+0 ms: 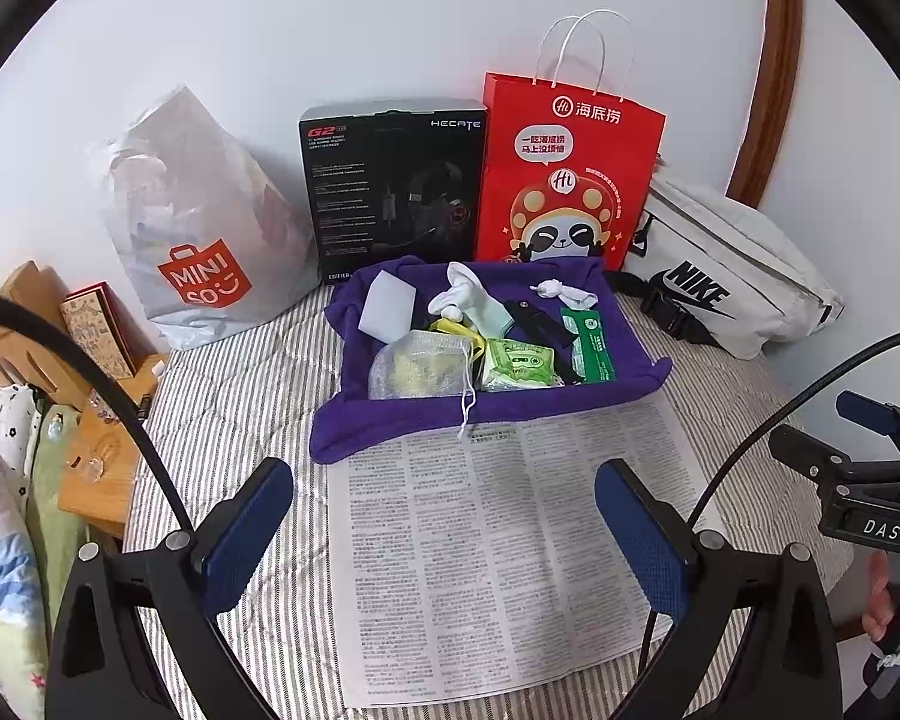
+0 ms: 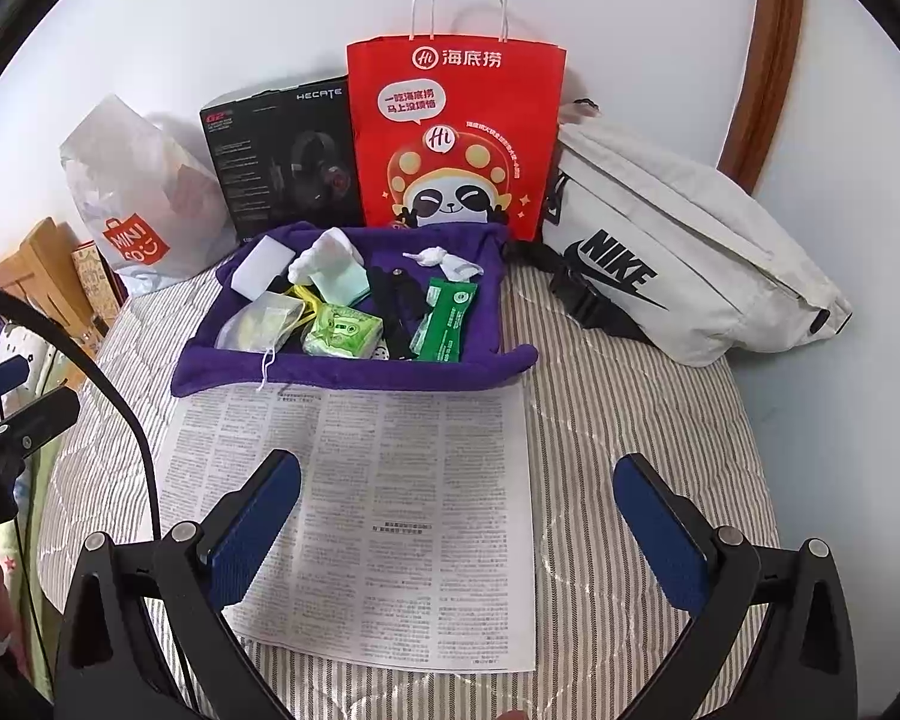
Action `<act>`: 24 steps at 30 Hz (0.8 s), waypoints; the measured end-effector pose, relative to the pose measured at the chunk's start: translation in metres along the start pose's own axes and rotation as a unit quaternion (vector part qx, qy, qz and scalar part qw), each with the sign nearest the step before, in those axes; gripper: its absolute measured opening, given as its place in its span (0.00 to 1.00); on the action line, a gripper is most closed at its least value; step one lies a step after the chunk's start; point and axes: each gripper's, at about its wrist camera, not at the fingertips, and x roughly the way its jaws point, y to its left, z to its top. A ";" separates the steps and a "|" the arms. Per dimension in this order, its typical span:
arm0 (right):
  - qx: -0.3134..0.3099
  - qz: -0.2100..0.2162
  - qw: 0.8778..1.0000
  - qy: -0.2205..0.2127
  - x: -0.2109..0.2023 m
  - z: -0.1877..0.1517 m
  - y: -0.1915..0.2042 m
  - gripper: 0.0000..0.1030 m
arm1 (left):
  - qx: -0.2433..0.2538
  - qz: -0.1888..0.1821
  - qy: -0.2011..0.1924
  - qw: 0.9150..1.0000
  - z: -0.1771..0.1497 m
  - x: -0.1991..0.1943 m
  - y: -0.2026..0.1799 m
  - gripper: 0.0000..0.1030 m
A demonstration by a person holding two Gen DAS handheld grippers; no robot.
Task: Organize soft objects
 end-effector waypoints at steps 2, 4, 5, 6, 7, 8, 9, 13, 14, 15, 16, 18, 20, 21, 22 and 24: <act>0.001 0.001 1.000 0.000 0.000 0.000 0.000 1.00 | 0.000 0.000 0.000 1.000 0.000 -0.001 0.001 0.99; 0.001 0.001 1.000 0.000 0.000 0.000 0.000 1.00 | 0.000 0.001 0.000 1.000 0.000 -0.001 0.001 0.99; 0.001 0.001 1.000 0.001 0.000 0.000 0.000 1.00 | 0.000 0.002 0.000 1.000 0.000 -0.001 0.001 0.99; 0.001 0.001 1.000 0.001 0.000 0.000 0.000 1.00 | 0.000 0.001 0.001 1.000 0.000 -0.001 0.002 0.99; 0.001 0.001 1.000 0.001 0.000 0.000 0.000 1.00 | 0.000 0.001 0.000 1.000 0.000 -0.001 0.001 0.99; 0.001 0.001 1.000 0.002 0.000 0.000 -0.001 1.00 | 0.000 0.002 -0.001 1.000 0.000 -0.001 0.001 0.99; 0.000 0.001 1.000 0.001 0.000 0.000 -0.001 1.00 | 0.000 0.001 -0.001 1.000 0.000 -0.001 0.001 0.99; 0.001 0.001 1.000 0.003 0.001 0.000 0.000 1.00 | 0.002 0.001 0.000 1.000 0.000 -0.001 0.001 0.99; 0.002 0.000 1.000 0.003 0.001 -0.001 0.000 1.00 | 0.001 0.001 0.000 1.000 0.000 -0.001 0.001 0.99; 0.002 0.000 1.000 0.003 0.001 -0.001 0.000 1.00 | 0.001 0.001 0.000 1.000 0.000 -0.001 0.002 0.99; 0.002 0.000 1.000 0.002 0.001 -0.001 0.000 1.00 | 0.001 0.002 0.000 1.000 0.000 -0.001 0.000 0.99; 0.004 0.000 1.000 0.002 0.000 -0.002 0.000 1.00 | 0.002 0.001 0.000 1.000 0.000 -0.001 0.001 0.99; 0.004 -0.001 1.000 0.001 0.000 -0.002 -0.001 1.00 | 0.002 0.000 0.001 1.000 0.000 -0.001 0.001 0.99; 0.004 -0.002 1.000 0.001 -0.001 -0.002 -0.001 1.00 | 0.003 0.000 0.000 1.000 0.000 -0.001 0.001 0.99; 0.004 -0.002 1.000 0.001 -0.001 -0.002 -0.001 1.00 | 0.003 0.001 0.000 1.000 0.000 -0.001 0.001 0.99; 0.004 -0.002 1.000 0.001 -0.001 -0.002 -0.001 1.00 | 0.003 0.001 0.002 1.000 0.000 -0.001 0.001 0.99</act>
